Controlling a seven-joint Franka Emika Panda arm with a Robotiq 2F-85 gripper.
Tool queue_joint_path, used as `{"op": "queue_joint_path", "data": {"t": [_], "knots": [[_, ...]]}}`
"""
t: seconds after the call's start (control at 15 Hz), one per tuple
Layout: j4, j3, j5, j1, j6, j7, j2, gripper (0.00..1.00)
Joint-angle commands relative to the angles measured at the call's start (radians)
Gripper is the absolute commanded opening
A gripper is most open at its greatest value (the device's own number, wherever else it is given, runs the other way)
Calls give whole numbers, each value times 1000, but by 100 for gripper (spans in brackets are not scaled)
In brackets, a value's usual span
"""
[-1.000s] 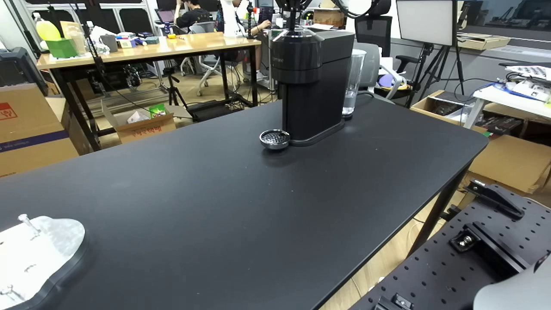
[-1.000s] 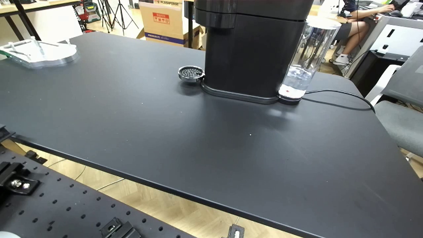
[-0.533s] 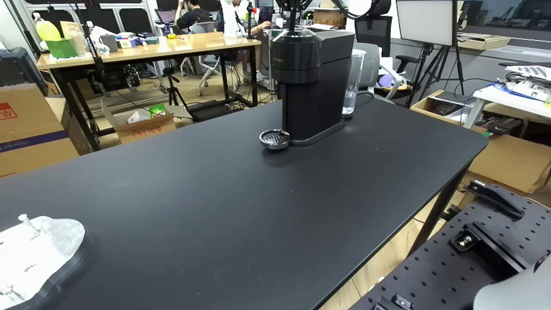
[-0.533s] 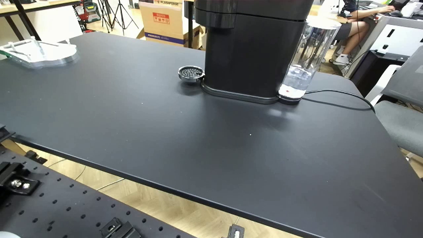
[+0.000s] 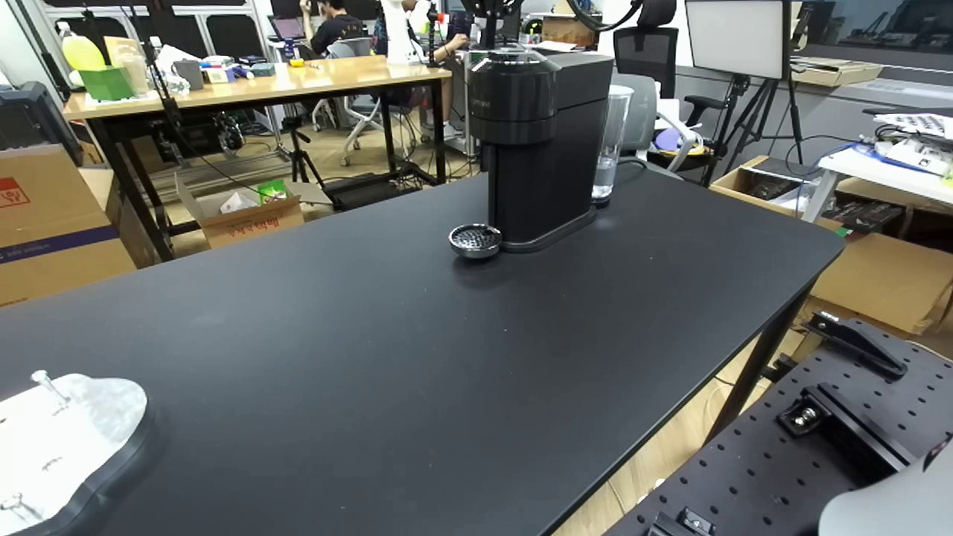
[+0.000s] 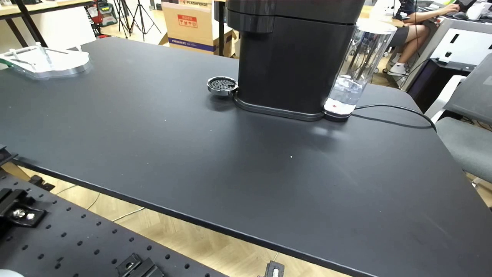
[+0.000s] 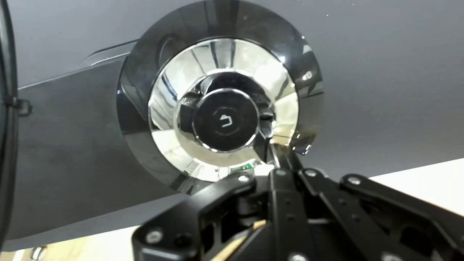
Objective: Press the top of the coffee maker machine
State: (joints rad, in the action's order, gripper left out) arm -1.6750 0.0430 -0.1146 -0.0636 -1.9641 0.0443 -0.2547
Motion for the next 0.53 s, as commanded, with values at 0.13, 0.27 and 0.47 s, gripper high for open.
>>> {"op": "queue_joint_path", "data": {"t": [0.13,0.27,0.47], "knots": [[-23,-12,10,28,49,-73,72,0],[-25,-14,15,35,62,-78,90,0],[-31,-17,25,45,73,-94,119,27]]}}
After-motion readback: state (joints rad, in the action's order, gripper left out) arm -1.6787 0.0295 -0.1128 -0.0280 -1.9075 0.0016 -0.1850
